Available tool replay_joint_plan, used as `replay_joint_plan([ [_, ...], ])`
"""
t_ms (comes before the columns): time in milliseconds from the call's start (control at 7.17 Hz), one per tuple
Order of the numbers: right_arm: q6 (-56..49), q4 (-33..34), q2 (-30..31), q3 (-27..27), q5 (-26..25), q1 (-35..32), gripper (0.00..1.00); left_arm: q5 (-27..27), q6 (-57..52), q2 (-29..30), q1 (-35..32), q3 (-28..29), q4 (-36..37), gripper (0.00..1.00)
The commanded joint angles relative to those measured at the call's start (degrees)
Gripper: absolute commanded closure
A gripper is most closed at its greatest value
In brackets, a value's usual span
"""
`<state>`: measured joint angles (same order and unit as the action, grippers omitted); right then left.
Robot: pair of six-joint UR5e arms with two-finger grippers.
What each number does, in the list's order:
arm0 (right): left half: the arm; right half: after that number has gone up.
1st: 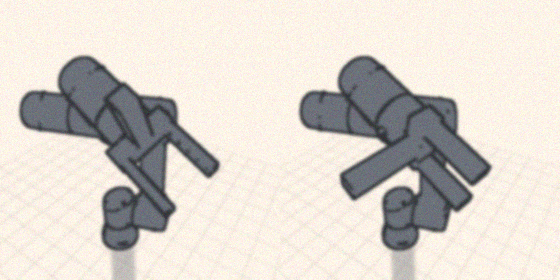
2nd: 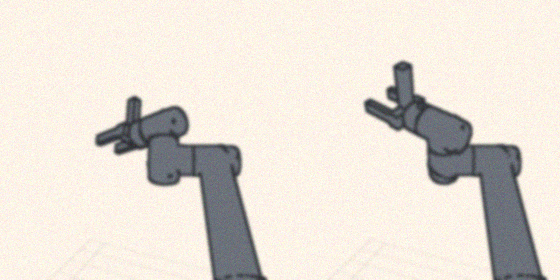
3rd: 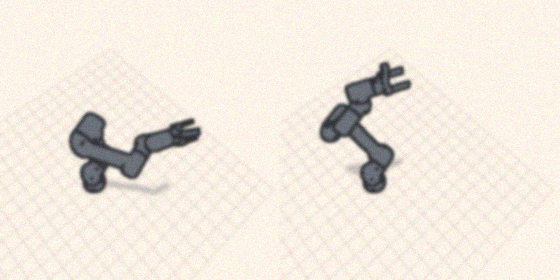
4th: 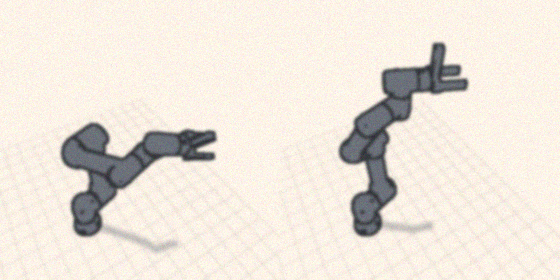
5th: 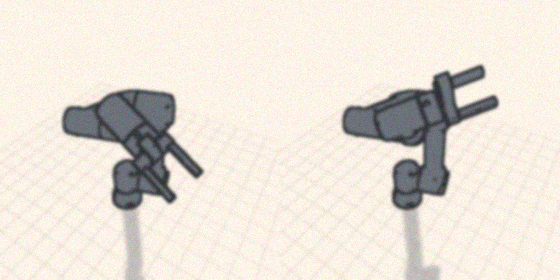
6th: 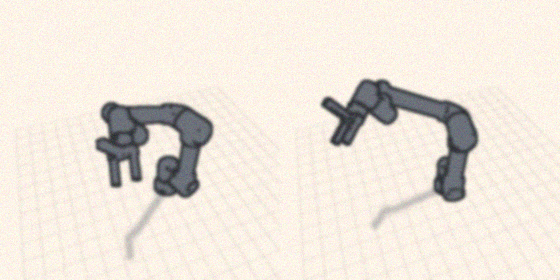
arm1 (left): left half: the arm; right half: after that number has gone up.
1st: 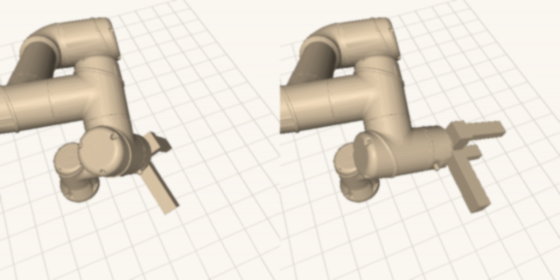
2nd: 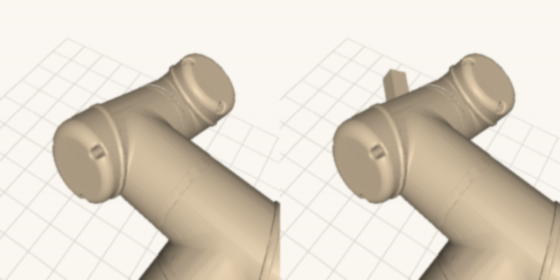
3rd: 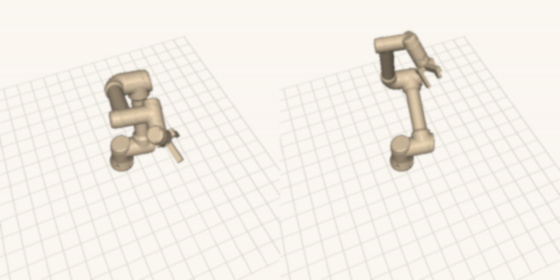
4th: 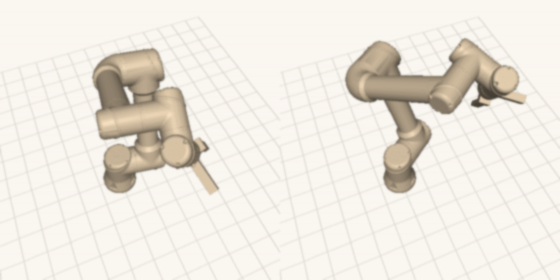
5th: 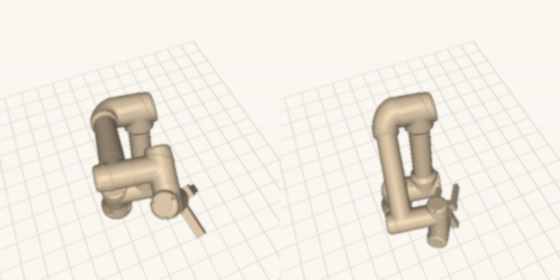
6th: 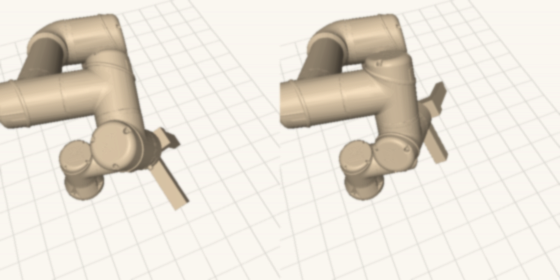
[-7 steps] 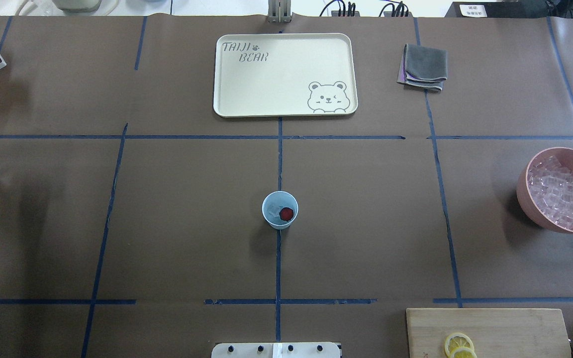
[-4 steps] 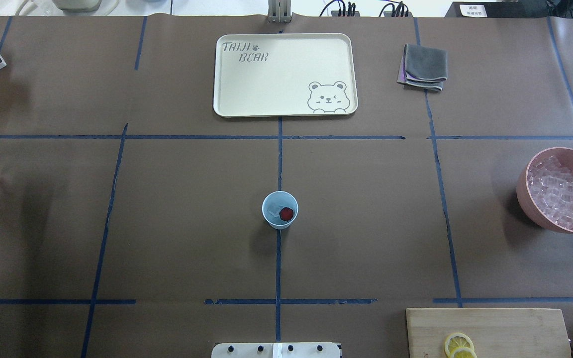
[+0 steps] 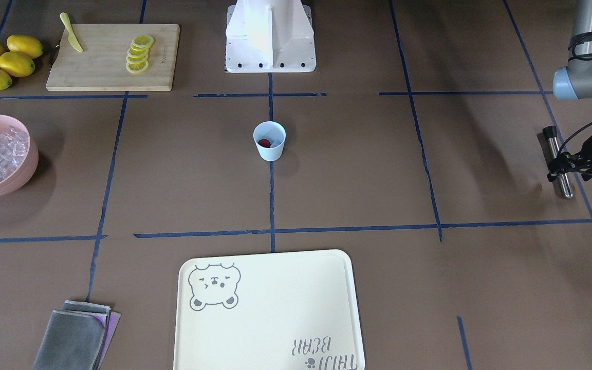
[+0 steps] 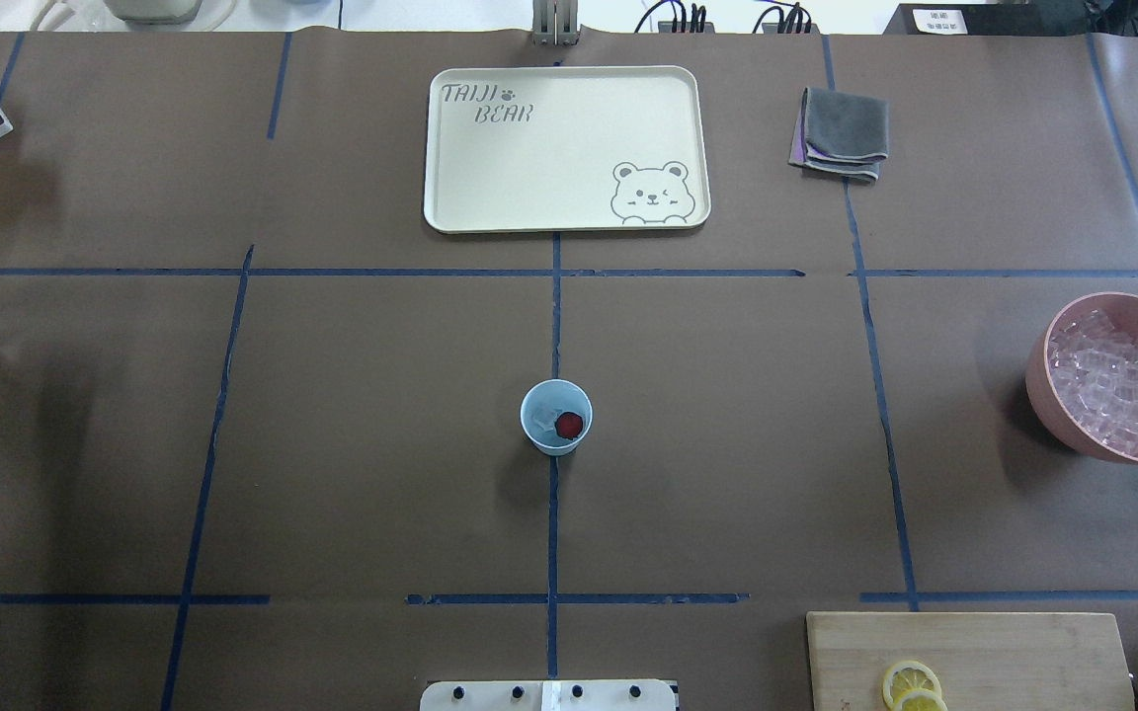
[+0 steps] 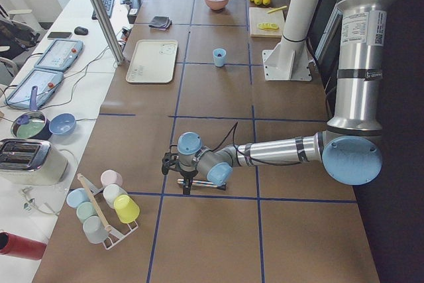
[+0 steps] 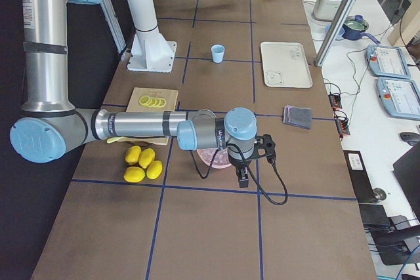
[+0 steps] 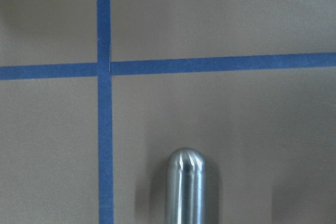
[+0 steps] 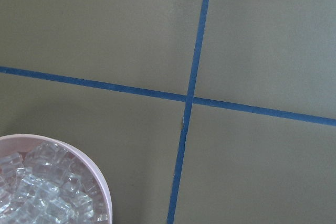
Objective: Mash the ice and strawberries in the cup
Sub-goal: 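Lower the left gripper around the metal pestle and close on it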
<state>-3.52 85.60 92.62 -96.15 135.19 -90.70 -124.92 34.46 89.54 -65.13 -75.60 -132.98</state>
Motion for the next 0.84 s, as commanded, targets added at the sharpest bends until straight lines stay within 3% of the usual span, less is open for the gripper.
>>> replay_joint_plan([
  [0,0.0,0.0,-0.1,0.0,0.0,0.0,0.0,0.0,0.2,0.0,0.0,0.0,0.0,0.29],
  [697,0.1,0.0,-0.2,0.0,0.0,0.0,0.0,0.0,0.3,0.0,0.0,-0.2,-0.1,0.86],
])
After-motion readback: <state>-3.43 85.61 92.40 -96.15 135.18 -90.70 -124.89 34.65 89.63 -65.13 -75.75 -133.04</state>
